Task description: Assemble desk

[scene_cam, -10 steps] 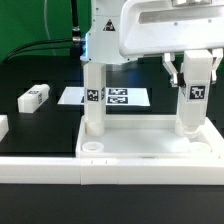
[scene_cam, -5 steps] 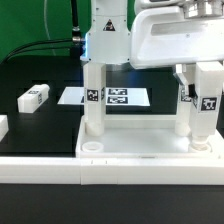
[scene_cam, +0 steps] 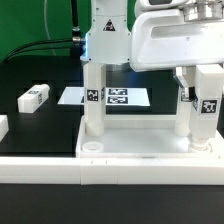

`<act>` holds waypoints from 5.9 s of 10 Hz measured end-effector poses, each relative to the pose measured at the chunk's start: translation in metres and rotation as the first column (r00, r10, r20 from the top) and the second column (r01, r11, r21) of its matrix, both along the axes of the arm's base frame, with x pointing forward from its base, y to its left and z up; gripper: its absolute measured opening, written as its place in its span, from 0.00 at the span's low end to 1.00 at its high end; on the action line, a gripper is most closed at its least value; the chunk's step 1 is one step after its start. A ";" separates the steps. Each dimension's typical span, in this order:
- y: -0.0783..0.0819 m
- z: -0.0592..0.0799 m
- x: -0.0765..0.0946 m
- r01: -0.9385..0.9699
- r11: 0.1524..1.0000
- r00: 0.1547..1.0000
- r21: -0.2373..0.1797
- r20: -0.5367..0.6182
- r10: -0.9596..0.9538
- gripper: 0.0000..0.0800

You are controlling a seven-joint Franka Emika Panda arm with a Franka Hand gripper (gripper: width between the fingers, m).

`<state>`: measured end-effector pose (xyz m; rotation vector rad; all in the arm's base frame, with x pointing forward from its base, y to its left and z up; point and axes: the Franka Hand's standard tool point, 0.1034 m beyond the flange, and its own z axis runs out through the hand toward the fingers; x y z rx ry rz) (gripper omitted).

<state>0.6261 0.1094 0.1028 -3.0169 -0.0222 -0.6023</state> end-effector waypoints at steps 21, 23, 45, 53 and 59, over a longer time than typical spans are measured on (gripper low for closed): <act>-0.014 0.064 0.015 0.022 0.999 1.000 0.034 -0.023 -0.021 0.81; -0.013 0.059 0.013 0.021 0.999 1.000 0.031 -0.023 -0.020 0.81; -0.010 0.027 0.011 0.024 1.000 0.916 -0.011 -0.401 -0.027 0.36; -0.009 0.025 0.010 0.511 0.859 0.788 0.001 -0.400 -0.468 0.36; -0.001 0.024 0.008 0.948 0.318 0.282 -0.005 -0.449 -0.848 0.36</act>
Offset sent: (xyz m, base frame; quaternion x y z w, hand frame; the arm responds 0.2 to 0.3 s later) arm -0.0002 -0.0027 -0.0077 0.0016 0.0101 0.0003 0.9999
